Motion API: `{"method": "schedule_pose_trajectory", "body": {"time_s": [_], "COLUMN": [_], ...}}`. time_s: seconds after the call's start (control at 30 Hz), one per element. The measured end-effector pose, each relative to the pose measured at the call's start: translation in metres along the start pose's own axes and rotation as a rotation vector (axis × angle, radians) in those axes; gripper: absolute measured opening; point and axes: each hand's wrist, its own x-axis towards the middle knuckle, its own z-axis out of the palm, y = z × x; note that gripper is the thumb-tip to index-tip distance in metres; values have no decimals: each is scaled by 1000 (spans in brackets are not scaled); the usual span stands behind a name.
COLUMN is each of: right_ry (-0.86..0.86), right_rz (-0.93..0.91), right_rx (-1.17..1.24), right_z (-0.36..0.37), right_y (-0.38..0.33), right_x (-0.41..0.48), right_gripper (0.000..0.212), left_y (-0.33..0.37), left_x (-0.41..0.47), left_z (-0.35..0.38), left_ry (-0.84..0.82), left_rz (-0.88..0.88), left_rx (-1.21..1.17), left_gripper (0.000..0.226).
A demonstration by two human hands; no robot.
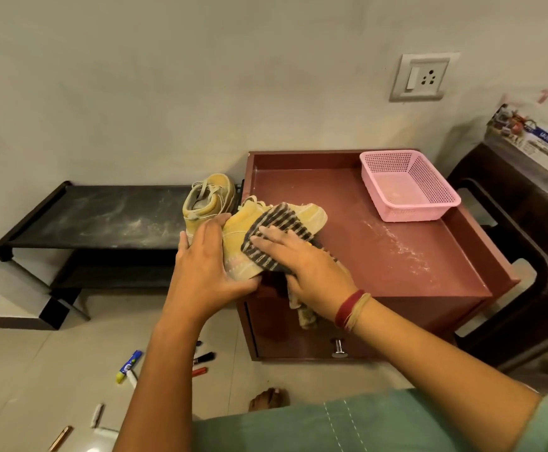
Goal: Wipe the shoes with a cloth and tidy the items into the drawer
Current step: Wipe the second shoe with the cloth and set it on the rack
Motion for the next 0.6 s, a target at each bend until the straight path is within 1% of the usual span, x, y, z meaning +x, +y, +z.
{"method": "schedule_pose_trajectory", "body": {"time_s": [0.03, 0.1, 0.13, 0.23, 0.27, 0.37, 0.4, 0.5, 0.53, 0.6], "right_ry": [20, 102, 108, 24, 33, 125, 117, 46, 75, 154], "right_rz": [21, 150, 176, 72, 67, 207, 199, 79, 99, 205], "right_rx": [6, 15, 4, 21, 18, -18, -20, 23, 31, 39], "right_z": [-1, -5, -5, -2, -2, -9, -9, -4, -4, -7], "right_y": [3, 10, 10, 2, 3, 11, 9, 4, 8, 18], "right_x": [2, 6, 6, 4, 4, 7, 6, 5, 7, 10], "right_gripper": [75, 73, 71, 73, 74, 70, 70, 74, 74, 70], "left_y": [-1, -2, -2, -1, 0, 3, 4, 5, 5, 6], "left_x": [1, 3, 3, 2, 2, 2, 2, 3, 3, 2], "left_z": [0, 1, 1, 2, 3, 4, 5, 6, 6, 5], "left_ry": [-4, -18, -21, -19, -19, -15, -11, 5, 7, 9], "left_rz": [-11, -27, -27, -24, -24, -34, -35, -13, -1, 35], "left_rx": [9, 12, 4, -19, -20, -15, -17, -38, -41, -32], "left_gripper": [104, 110, 111, 107, 107, 106, 105, 102, 100, 98]}}
